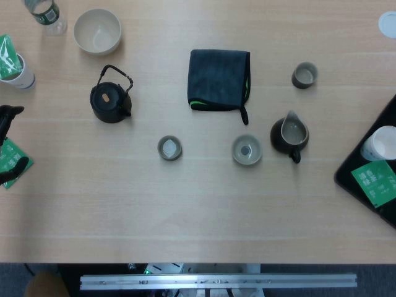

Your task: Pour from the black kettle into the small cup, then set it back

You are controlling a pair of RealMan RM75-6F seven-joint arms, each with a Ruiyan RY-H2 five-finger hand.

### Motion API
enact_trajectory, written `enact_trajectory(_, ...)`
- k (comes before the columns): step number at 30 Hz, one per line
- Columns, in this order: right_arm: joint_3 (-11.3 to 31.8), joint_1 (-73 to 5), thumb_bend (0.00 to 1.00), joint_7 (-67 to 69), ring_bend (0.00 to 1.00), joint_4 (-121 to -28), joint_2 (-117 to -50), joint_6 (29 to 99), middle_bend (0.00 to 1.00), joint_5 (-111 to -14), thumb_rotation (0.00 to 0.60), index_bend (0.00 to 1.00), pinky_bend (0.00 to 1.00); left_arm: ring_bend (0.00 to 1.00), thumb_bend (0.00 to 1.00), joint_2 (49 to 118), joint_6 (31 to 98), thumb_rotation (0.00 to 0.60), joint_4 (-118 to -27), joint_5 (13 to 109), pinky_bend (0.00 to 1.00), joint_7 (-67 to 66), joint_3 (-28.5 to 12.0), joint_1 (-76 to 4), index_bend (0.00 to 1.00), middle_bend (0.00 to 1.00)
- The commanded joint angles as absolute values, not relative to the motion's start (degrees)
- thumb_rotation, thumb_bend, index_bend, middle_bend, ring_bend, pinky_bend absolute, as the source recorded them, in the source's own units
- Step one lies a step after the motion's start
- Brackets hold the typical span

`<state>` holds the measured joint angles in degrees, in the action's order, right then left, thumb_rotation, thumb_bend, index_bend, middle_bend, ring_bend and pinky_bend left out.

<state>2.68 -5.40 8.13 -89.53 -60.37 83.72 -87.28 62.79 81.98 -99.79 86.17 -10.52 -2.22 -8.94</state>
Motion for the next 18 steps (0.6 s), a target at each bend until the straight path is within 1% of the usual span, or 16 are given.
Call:
enact_trajectory(1,2.8,-5.6,0.0,8.1,0.23,-89.6,-60.4,83.4,0.39,-87.1,0.6,0.36,0.23,0.21,0.19,62.9,81.5,0.6,-99.7,85.9,0.19,-10.6,-2.2,-9.2,0.19,0.23)
enact_trajectory(10,3.2,-5.9,0.0,8.5,0.23,-90.0,-60.0,83.7,0.39,-87.5,0.6,0.36,0.23,0.21,0.19,62.4,81.5,0.6,-100.2,86.3,0.19,-10.8,-2.4,-9.6,0.19,0.23)
enact_trajectory(18,3.8,-6.5,0.0,9.6,0.23,-90.4,-59.3,83.7,0.39,-88.0,0.6,0.36,0.23,0.21,0.19,61.3,79.2,0.6,-100.3,86.5,0.19,-8.9,-3.3,-11.5,0.19,0.23)
